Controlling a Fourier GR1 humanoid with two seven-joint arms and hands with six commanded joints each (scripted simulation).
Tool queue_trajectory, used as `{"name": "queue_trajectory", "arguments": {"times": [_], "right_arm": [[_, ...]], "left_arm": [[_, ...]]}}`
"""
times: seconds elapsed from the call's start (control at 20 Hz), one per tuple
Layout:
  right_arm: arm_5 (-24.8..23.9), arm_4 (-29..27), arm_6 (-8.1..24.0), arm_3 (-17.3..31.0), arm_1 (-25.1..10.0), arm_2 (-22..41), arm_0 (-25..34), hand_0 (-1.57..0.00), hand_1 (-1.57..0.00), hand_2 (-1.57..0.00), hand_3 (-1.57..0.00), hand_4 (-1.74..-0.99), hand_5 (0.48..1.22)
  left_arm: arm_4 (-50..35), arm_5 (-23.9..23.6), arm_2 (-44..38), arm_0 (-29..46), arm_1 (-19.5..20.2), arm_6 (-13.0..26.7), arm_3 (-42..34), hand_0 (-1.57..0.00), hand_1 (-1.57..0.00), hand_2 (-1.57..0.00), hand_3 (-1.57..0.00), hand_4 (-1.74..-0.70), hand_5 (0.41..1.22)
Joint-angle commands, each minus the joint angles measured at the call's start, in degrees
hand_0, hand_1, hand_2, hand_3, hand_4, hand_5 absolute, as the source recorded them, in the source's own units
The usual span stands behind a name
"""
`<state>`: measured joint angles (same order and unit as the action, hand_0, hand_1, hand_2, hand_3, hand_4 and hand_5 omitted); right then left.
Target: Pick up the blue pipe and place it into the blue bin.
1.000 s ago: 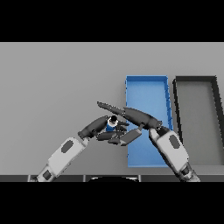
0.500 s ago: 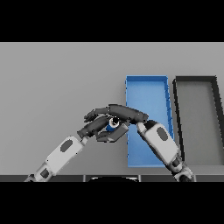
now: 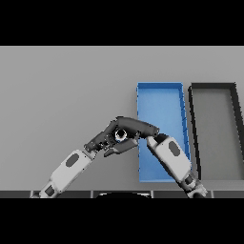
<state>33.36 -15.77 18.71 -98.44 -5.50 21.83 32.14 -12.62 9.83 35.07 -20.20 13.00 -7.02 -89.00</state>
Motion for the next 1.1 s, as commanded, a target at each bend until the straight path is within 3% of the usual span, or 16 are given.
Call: {"name": "queue_trajectory", "arguments": {"times": [0.0, 0.15, 0.2, 0.25, 0.35, 0.45, 0.5, 0.65, 0.75, 0.9, 1.05], "right_arm": [[0.53, 1.04, -1.50, -0.42, 0.37, 0.15, -0.36, -1.48, -1.48, -1.48, -1.45, -1.465, 1.086], [2.63, 0.78, 0.41, 0.02, 2.32, -0.98, -1.12, -1.52, -1.52, -1.52, -1.51, -1.473, 1.152], [3.17, 0.46, 0.99, 0.35, 3.20, -1.30, -1.58, -1.53, -1.53, -1.53, -1.52, -1.474, 1.166], [3.40, 0.60, 1.72, -0.53, 3.70, -1.52, -1.96, -1.54, -1.54, -1.54, -1.53, -1.477, 1.177], [3.52, 1.31, 2.41, -1.24, 4.44, -1.95, -2.32, -1.55, -1.55, -1.55, -1.54, -1.480, 1.193], [4.09, 0.40, 2.15, -1.92, 4.62, -2.68, -2.80, -1.56, -1.56, -1.56, -1.55, -1.481, 1.203], [4.24, 0.24, 2.53, -1.89, 4.79, -2.91, -2.88, -1.56, -1.56, -1.56, -1.56, -1.482, 1.206], [4.40, -0.17, 4.13, -1.97, 6.37, -3.47, -2.84, -1.57, -1.57, -1.57, -1.56, -1.484, 1.214], [4.55, -0.59, 3.09, -2.76, 6.60, -3.84, -3.36, -1.57, -1.57, -1.57, -1.57, -1.484, 1.216], [3.43, 0.44, 3.23, -3.26, 7.20, -3.70, -3.02, -1.57, -1.57, -1.57, -1.57, -1.485, 1.219], [3.60, 0.96, 2.66, -2.38, 7.09, -4.73, -2.53, -1.57, -1.57, -1.57, -1.57, -1.487, 1.220]], "left_arm": [[0.64, -0.37, 0.29, -0.61, 0.39, 0.28, 0.01, -1.48, -1.45, -1.47, -0.55, -1.73, 1.216], [0.72, -0.88, 1.06, -1.31, 1.56, -1.22, 1.18, -1.50, -1.36, -1.52, -0.51, -1.73, 1.219], [1.02, -0.79, 1.59, -1.38, 1.87, -0.85, 1.08, -1.43, -1.22, -1.35, -0.53, -1.64, 1.219], [1.36, -0.09, 1.70, -2.09, 2.47, -1.63, 1.40, -1.41, -1.19, -1.24, -0.52, -1.54, 1.219], [1.21, 1.68, 2.06, -2.73, 2.83, -1.57, 2.23, -0.98, -0.80, -0.82, -0.33, -1.34, 1.220], [1.24, 3.62, 2.19, -2.72, 3.85, -1.06, 1.47, -0.63, -0.51, -0.52, -0.21, -1.18, 1.213], [2.12, 4.19, 2.25, -3.09, 4.18, -0.21, 1.62, -0.50, -0.41, -0.42, -0.17, -1.11, 1.184], [4.33, 3.16, 2.11, -2.82, 4.30, -1.38, 2.08, -0.26, -0.21, -0.21, -0.09, -0.95, 0.964], [4.45, 2.43, 2.12, -2.84, 4.29, 1.74, 2.75, -0.16, -0.13, -0.14, -0.05, -0.88, 0.842], [5.24, 1.70, 1.89, -3.41, 4.37, 2.10, 3.14, -0.08, -0.07, -0.07, -0.03, -0.83, 0.719], [3.56, 2.12, 1.25, -2.73, 4.18, 2.34, 3.15, -0.04, -0.03, -0.04, -0.01, -0.84, 0.636]]}}
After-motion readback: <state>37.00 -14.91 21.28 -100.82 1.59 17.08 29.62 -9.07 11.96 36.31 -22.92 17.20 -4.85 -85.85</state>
